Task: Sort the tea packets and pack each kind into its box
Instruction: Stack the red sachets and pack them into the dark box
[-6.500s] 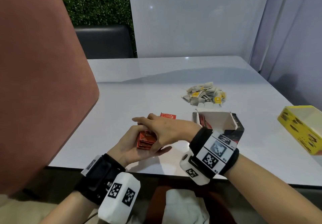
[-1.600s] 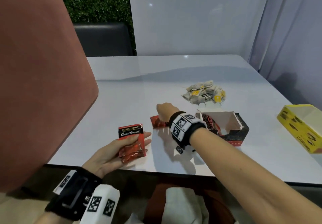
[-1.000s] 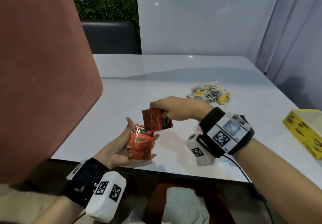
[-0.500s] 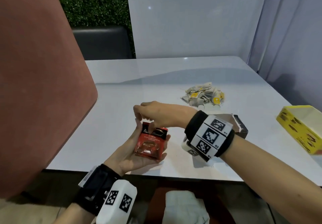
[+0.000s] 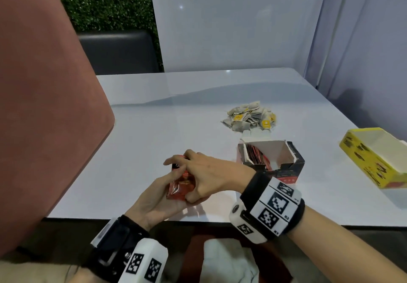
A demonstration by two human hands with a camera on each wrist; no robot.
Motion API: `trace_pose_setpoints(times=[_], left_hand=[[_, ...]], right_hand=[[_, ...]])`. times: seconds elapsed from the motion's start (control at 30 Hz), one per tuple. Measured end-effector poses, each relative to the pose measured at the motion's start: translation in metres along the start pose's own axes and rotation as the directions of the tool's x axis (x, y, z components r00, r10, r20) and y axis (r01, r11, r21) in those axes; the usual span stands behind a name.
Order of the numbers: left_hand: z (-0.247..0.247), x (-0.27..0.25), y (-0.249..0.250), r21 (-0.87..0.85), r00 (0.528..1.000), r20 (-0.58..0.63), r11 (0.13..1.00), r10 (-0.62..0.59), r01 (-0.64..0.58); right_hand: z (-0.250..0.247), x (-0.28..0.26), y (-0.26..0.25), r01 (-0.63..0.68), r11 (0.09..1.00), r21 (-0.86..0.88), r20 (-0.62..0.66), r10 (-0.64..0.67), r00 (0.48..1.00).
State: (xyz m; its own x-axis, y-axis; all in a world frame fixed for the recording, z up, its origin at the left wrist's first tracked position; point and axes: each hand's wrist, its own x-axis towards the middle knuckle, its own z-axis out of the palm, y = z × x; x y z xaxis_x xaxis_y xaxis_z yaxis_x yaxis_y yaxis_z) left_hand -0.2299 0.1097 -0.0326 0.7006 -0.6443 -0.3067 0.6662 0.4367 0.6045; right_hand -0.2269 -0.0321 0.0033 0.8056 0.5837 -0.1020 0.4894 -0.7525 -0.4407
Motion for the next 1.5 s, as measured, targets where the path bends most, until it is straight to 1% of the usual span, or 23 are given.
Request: trace_pose_setpoints(times=[0.07,0.17,0.23,0.3,0.33,0.4,0.43,0.5,0.57,0.63,0.67,0.7,0.77,0.8,0.83,0.93,1.0,1.07,1.17,1.23,1.33,1.37,1.5], left_hand=[[-0.003,-0.003,0.001,0.062,1.0,0.01,0.998,0.013,-0.013],[-0.001,-0.006,-0.001,0.12,1.0,0.027,0.993,0.009,-0.012],[0.001,-0.005,-0.002,0.177,0.999,0.053,0.984,0.005,-0.015],[0.008,-0.004,0.001,0.322,0.996,0.093,0.946,-0.002,-0.028],[0.013,-0.002,0.004,0.429,0.994,0.111,0.902,0.0,-0.048],[0.026,0.004,0.011,0.633,0.993,0.118,0.77,0.009,-0.082],[0.035,0.009,0.014,0.698,0.992,0.121,0.709,0.026,-0.104],[0.053,0.021,0.021,0.782,0.988,0.126,0.604,0.085,-0.152],[0.069,0.037,0.028,0.834,0.975,0.168,0.507,0.143,-0.218],[0.083,0.055,0.03,0.868,0.965,0.203,0.425,0.169,-0.257],[0.088,0.062,0.03,0.899,0.966,0.203,0.361,0.163,-0.249],[0.092,0.068,0.028,0.931,0.97,0.193,0.284,0.145,-0.228],[0.095,0.078,0.017,0.976,0.986,0.152,0.148,0.071,-0.161],[0.093,0.083,0.01,0.984,0.989,0.143,0.102,0.021,-0.145],[0.09,0.088,0.003,0.986,0.989,0.148,0.075,-0.017,-0.146],[0.084,0.104,-0.009,0.987,0.986,0.161,0.015,-0.047,-0.16],[0.083,0.107,-0.011,0.987,0.987,0.162,-0.016,-0.018,-0.163],[0.083,0.107,-0.011,0.985,0.985,0.172,-0.027,-0.001,-0.172],[0.081,0.106,-0.009,0.984,0.985,0.174,-0.036,-0.022,-0.175],[0.08,0.106,-0.008,0.984,0.985,0.172,-0.039,-0.03,-0.173],[0.08,0.105,-0.007,0.984,0.986,0.163,-0.06,-0.043,-0.165],[0.08,0.105,-0.007,0.984,0.986,0.162,-0.061,-0.048,-0.165],[0.079,0.104,-0.004,0.985,0.985,0.162,-0.048,-0.058,-0.165]], right_hand=[[0.0,-0.003,0.0,0.04,0.996,0.085,-0.012,-0.039,0.999],[-0.005,-0.011,-0.002,0.07,0.983,0.172,0.029,-0.076,0.997],[-0.014,-0.017,-0.002,0.035,0.973,0.226,0.041,-0.046,0.998],[-0.026,-0.026,0.003,0.021,0.966,0.258,-0.021,-0.016,1.0],[-0.032,-0.03,0.006,0.028,0.973,0.229,-0.074,-0.011,0.997],[-0.045,-0.038,0.013,0.045,0.985,0.169,-0.179,-0.014,0.984],[-0.051,-0.041,0.015,0.042,0.983,0.179,-0.216,-0.003,0.976],[-0.063,-0.048,0.02,0.027,0.974,0.226,-0.284,0.039,0.958],[-0.077,-0.058,0.029,0.021,0.982,0.187,-0.416,0.06,0.907],[-0.092,-0.073,0.042,0.009,0.983,0.182,-0.513,0.087,0.854],[-0.099,-0.081,0.051,-0.02,0.991,0.129,-0.546,0.088,0.833],[-0.105,-0.09,0.059,-0.079,0.997,0.017,-0.565,0.075,0.822],[-0.111,-0.107,0.079,-0.234,0.943,-0.238,-0.518,0.08,0.852],[-0.11,-0.115,0.087,-0.271,0.907,-0.321,-0.467,0.098,0.879],[-0.107,-0.12,0.092,-0.269,0.889,-0.37,-0.402,0.108,0.909],[-0.093,-0.126,0.101,-0.176,0.828,-0.533,-0.174,0.096,0.98],[-0.088,-0.123,0.101,-0.07,0.753,-0.654,-0.04,0.058,0.998],[-0.086,-0.117,0.099,0.008,0.673,-0.74,0.056,0.05,0.997],[-0.082,-0.106,0.098,0.059,0.63,-0.775,0.122,0.056,0.991],[-0.082,-0.095,0.102,0.078,0.662,-0.746,0.165,0.07,0.984],[-0.077,-0.081,0.108,0.058,0.767,-0.639,0.205,0.097,0.974],[-0.075,-0.08,0.108,0.04,0.785,-0.618,0.217,0.121,0.969],[-0.068,-0.084,0.108,-0.045,0.767,-0.64,0.228,0.245,0.942]])
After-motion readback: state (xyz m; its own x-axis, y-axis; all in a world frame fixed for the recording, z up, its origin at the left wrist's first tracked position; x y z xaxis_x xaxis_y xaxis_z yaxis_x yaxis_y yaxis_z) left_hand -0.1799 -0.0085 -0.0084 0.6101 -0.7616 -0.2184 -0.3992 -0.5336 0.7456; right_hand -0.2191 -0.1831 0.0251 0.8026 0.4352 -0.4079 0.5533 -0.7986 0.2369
